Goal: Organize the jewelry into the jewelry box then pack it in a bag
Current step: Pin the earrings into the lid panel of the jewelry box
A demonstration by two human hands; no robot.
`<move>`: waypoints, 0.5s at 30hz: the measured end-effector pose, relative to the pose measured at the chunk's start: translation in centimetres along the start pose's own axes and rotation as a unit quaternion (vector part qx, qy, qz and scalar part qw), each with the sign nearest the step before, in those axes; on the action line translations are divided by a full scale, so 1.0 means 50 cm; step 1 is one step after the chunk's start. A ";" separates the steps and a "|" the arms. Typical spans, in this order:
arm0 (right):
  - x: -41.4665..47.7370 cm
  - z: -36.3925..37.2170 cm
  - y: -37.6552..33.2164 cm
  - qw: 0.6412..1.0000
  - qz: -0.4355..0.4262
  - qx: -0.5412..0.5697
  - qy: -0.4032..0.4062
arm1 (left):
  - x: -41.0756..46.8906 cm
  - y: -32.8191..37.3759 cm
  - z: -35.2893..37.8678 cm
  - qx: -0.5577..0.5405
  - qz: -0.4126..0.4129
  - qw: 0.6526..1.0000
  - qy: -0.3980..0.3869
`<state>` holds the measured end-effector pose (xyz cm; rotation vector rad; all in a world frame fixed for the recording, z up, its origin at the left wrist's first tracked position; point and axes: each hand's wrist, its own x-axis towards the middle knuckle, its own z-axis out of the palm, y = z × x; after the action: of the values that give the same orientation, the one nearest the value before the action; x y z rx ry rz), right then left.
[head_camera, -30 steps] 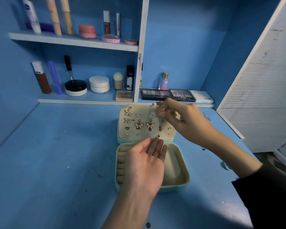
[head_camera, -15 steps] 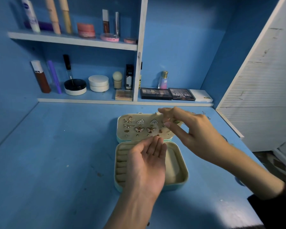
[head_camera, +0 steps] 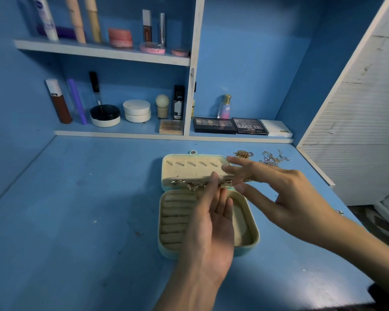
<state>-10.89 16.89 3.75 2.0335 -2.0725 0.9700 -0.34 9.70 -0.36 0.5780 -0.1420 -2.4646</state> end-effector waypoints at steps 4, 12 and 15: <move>0.039 -0.031 0.018 0.996 0.073 0.050 0.019 | -0.005 -0.002 -0.006 -0.001 0.013 1.000 0.029; 0.126 -0.003 0.107 0.941 0.228 0.109 -0.223 | -0.015 -0.004 -0.026 -0.009 0.005 1.000 0.001; 0.136 0.012 0.124 0.913 0.263 0.141 -0.278 | -0.018 -0.004 -0.028 -0.007 0.002 1.000 -0.010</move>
<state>-17.16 10.15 4.19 2.1051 -3.0605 0.8484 0.80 10.42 -1.37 0.5456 -0.1338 -2.4666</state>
